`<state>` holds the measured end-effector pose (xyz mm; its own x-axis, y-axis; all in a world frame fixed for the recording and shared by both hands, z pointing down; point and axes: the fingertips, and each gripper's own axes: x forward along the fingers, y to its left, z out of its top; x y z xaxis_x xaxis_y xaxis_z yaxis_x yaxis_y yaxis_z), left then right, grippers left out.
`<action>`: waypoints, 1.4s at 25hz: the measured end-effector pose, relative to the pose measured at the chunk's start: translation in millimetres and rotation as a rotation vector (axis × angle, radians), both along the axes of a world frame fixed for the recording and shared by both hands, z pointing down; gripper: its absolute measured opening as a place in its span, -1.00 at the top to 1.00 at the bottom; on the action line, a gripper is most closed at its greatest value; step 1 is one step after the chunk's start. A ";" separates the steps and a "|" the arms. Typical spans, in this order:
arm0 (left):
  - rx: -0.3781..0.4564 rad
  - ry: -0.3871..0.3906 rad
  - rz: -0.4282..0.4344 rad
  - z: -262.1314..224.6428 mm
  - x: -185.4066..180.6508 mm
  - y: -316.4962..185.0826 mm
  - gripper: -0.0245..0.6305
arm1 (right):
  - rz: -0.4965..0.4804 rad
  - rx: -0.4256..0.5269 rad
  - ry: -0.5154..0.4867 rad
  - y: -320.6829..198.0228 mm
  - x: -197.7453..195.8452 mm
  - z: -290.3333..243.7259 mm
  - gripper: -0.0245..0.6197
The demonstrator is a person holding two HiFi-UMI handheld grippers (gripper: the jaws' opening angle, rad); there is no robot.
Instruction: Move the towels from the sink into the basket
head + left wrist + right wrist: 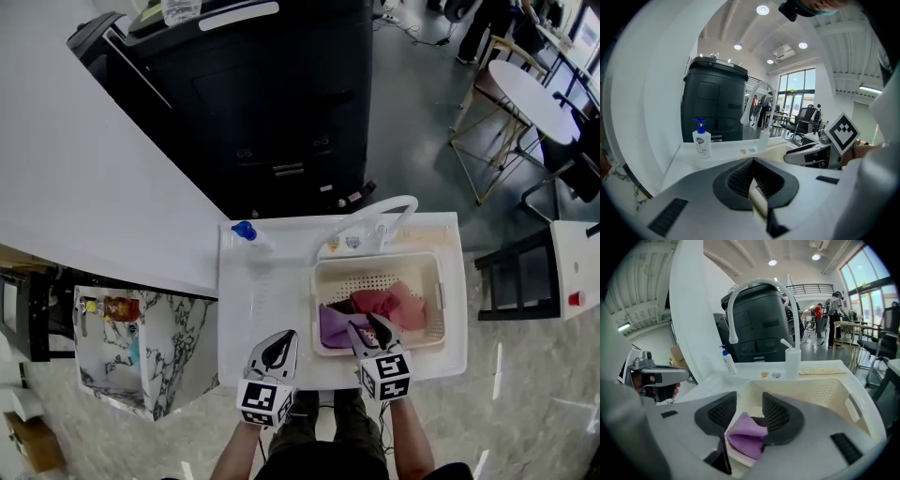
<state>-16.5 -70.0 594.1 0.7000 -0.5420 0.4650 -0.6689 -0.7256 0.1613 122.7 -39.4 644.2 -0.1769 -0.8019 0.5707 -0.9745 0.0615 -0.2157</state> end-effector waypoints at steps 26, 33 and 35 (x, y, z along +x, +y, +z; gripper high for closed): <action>0.218 0.134 0.066 -114.6 -29.4 -0.3 0.92 | 0.092 0.288 0.097 14.4 -32.6 -130.5 0.61; 0.268 0.171 0.083 -137.6 -50.2 0.8 0.92 | 0.129 0.381 0.150 20.8 -49.2 -165.6 0.76; 0.274 0.174 0.087 -139.5 -57.8 1.1 0.92 | 0.134 0.395 0.159 23.5 -55.1 -171.3 0.79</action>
<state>-74.3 -68.9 454.6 0.8054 -0.5649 0.1793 -0.5819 -0.8111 0.0586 67.6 -15.9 473.0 0.0091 -0.9737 0.2277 -0.9987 -0.0204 -0.0476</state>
